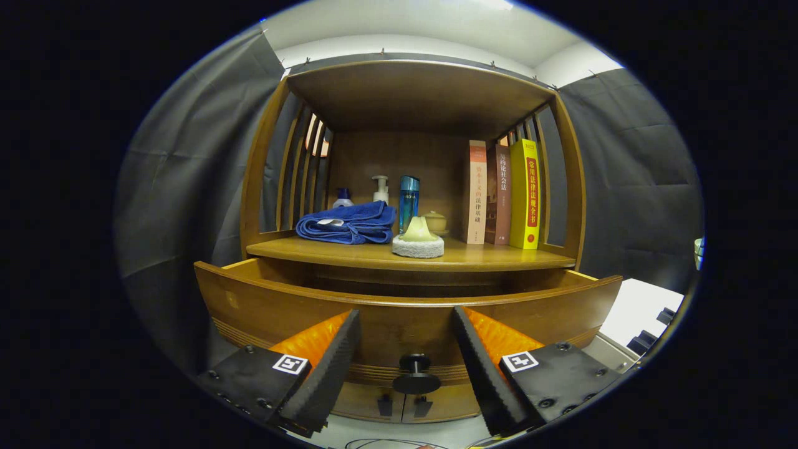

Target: Pull open the drawer, take out the items inside it, and place them on the countertop above the cabinet.

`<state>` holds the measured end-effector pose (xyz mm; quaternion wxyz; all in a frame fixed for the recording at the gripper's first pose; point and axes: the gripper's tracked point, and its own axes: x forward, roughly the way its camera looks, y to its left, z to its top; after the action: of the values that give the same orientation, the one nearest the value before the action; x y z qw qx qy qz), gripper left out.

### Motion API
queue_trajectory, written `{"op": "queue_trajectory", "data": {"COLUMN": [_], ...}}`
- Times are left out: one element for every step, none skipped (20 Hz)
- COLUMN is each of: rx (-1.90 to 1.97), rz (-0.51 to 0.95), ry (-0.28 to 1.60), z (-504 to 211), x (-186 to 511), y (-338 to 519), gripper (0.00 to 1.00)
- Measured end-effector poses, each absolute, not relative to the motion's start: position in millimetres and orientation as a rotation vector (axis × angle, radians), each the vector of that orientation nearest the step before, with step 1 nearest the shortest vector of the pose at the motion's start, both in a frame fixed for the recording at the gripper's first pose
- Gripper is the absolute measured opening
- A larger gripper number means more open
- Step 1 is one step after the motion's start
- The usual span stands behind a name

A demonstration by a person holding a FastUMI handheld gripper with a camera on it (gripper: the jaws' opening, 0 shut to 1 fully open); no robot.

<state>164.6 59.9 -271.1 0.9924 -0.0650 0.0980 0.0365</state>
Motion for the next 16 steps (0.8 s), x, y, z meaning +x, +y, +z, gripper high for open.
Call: {"op": "queue_trajectory", "data": {"rx": [-0.128, -0.129, -0.131, -0.13, -0.129, -0.127, -0.125, -0.126, -0.128, -0.127, -0.127, -0.128, -0.125, -0.124, -0.125, -0.127], "rz": [0.072, 0.073, 0.073, 0.073, 0.072, 0.072, 0.071, 0.071, 0.072, 0.071, 0.071, 0.071, 0.07, 0.069, 0.068, 0.068], "ry": [0.2, 0.199, 0.2, 0.2, 0.203, 0.205, 0.207, 0.207, 0.205, 0.204, 0.205, 0.208, 0.21, 0.212, 0.212, 0.213], "z": [-273, -273, -275, -276, -278, -279, -280, -282, -283, -284, -286, -288, -289, -290, -291, -292], "x": [170, 175, 179, 184, 189, 193, 198, 203, 208, 215, 220, 226, 230, 235, 239, 244], "y": [60, 60, 60, 60, 60, 60, 61, 62, 61, 63, 64, 65, 62, 62, 62, 62], "gripper": [0.97, 0.97, 0.98, 0.98, 0.98, 0.98, 0.98, 0.98, 0.98, 0.98, 0.98, 0.98, 0.98, 0.98, 0.98, 0.98]}}
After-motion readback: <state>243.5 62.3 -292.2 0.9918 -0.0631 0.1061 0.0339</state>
